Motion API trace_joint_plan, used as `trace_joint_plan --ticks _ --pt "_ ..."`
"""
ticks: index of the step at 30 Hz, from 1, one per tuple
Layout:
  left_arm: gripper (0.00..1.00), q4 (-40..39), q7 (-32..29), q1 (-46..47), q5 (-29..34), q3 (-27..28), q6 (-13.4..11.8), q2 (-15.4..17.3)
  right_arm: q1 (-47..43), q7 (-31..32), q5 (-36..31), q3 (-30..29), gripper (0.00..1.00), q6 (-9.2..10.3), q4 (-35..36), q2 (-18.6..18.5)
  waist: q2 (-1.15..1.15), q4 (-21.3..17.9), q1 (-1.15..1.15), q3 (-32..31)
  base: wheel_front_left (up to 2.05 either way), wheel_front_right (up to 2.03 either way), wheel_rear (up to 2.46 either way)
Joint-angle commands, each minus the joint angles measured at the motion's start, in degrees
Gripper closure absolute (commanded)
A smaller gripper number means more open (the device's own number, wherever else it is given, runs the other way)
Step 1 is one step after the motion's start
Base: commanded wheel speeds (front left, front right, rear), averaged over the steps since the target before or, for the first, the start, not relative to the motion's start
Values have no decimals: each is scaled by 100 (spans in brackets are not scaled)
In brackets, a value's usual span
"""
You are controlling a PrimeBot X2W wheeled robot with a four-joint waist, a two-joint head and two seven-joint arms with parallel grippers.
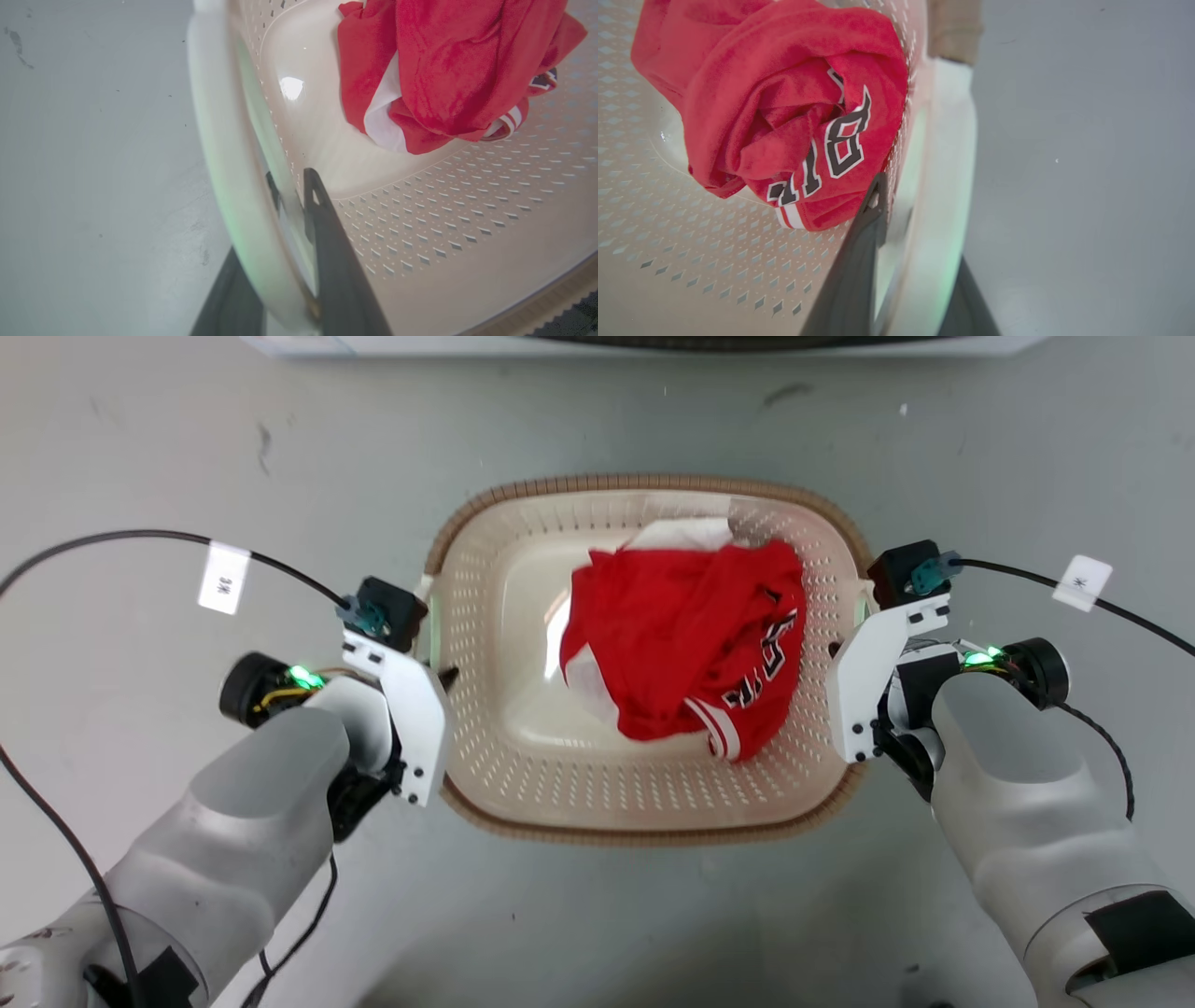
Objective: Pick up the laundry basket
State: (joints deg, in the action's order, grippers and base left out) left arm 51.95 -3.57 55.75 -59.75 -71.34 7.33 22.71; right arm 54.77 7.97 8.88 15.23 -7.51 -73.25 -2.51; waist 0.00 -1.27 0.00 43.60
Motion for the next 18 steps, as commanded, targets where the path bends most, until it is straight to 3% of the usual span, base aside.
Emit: trace_joint_plan --ticks 1,5,10,18 --pt "100 -21 -58 -88 19 -56 20 60 66 12 -66 9 100 4 0 -66 0 24 0 -245 0 0 0" --pt "100 -392 -528 -235 -192 -170 27 125 -39 453 -323 -26 100 4 -28 -64 0 68 0 -782 0 0 0" --pt "100 -898 -1318 -445 -523 -212 43 251 -230 1130 -190 229 100 4 -33 -48 0 144 0 -1530 0 0 0" --pt "100 -1227 -2341 -677 -875 -217 47 321 -570 2014 411 841 100 4 107 -41 0 237 0 -2677 0 0 0"
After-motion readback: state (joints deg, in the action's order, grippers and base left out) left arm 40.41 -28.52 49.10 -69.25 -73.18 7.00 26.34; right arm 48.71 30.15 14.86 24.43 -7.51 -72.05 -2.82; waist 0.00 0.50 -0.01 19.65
